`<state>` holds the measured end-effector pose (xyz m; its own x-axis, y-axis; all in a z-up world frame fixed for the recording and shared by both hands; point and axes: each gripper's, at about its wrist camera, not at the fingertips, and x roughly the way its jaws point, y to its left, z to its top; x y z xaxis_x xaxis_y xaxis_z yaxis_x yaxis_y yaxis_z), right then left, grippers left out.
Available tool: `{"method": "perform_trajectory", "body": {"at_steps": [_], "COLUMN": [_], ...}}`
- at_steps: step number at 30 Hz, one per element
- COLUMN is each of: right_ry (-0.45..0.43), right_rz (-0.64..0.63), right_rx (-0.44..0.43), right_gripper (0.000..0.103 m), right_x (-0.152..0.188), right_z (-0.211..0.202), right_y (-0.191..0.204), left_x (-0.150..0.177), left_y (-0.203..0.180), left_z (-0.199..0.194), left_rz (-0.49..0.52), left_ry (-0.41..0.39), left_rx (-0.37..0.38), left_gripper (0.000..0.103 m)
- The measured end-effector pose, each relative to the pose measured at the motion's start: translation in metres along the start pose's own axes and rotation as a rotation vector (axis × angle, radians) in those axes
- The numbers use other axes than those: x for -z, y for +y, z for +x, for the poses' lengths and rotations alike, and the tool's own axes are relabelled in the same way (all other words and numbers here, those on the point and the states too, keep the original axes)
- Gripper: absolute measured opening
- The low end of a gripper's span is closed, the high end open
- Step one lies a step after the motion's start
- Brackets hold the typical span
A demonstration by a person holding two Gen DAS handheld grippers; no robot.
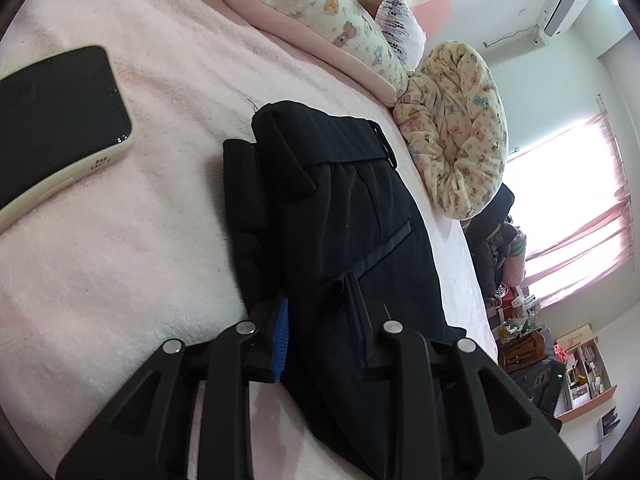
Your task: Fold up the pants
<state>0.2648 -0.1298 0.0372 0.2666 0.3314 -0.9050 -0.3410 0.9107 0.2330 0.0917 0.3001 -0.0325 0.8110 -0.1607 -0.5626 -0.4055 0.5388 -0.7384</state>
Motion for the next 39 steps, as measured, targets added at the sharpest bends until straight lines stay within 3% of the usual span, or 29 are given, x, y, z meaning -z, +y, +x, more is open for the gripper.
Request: {"method": "perform_trajectory", "body": {"at_steps": [2,4,6,9,11,13,17,22,23,24,25,26,27,30,36,38,39], "right_ry": [0.039,0.045,0.009,-0.14,-0.18,-0.191,-0.125,-0.179,-0.194,-0.206,-0.216,-0.233,-0.247,-0.271,-0.135,-0.105,-0.074], "right_rz": [0.011,-0.016,-0.004,0.06,0.078,0.102,0.093,0.142,0.157,0.169,0.175,0.165,0.148,0.173,0.099,0.073,0.073], "right_rx": [-0.041,-0.004,0.014,-0.031,-0.026,-0.005,0.037,-0.059,-0.099,-0.112,-0.078,0.002,0.04,0.107,0.219,0.251,0.284], "right_gripper": [0.042,0.019,0.008,0.007,0.007,0.007,0.008,0.009,0.011,0.029,0.058,0.068,0.072,0.062,0.057,0.037,0.011], "right_x": [0.003,0.007,0.006,-0.001,-0.004,-0.005,0.006,0.024,0.03,0.035,0.041,0.049,0.053,0.07,0.075,0.074,0.075], "right_z": [0.01,0.017,0.011,-0.014,-0.019,-0.01,0.024,-0.013,-0.027,-0.038,-0.047,-0.059,-0.066,-0.082,-0.049,-0.036,-0.028], "right_y": [-0.001,0.003,0.003,-0.003,-0.006,-0.011,-0.016,-0.033,-0.04,-0.047,-0.053,-0.059,-0.062,-0.089,-0.094,-0.089,-0.089], "left_x": [0.001,0.002,0.002,0.002,0.001,0.001,0.0,0.0,0.0,0.0,0.0,0.0,0.0,0.0,0.0,0.0,0.0], "left_y": [-0.001,-0.005,-0.006,-0.005,-0.002,0.0,0.001,0.002,0.003,0.003,0.003,0.003,0.003,0.004,0.007,0.008,0.007], "left_z": [0.0,0.001,0.001,0.001,0.001,0.001,0.002,0.002,0.002,0.002,0.002,0.002,0.002,0.002,-0.001,-0.001,-0.002], "left_rz": [0.008,0.024,0.028,0.016,-0.003,-0.023,-0.034,-0.036,-0.04,-0.043,-0.047,-0.05,-0.052,-0.059,-0.082,-0.083,-0.083], "left_ry": [-0.001,-0.005,-0.009,-0.024,-0.035,-0.044,-0.055,-0.042,-0.04,-0.039,-0.039,-0.038,-0.038,-0.038,-0.046,-0.048,-0.05], "left_rx": [0.0,-0.004,-0.009,-0.022,-0.031,-0.033,-0.037,-0.025,-0.022,-0.02,-0.018,-0.017,-0.015,-0.012,0.001,0.003,0.002], "left_gripper": [0.03,0.034,0.034,0.03,0.025,0.021,0.019,0.019,0.019,0.019,0.019,0.019,0.02,0.02,0.02,0.019,0.019]}}
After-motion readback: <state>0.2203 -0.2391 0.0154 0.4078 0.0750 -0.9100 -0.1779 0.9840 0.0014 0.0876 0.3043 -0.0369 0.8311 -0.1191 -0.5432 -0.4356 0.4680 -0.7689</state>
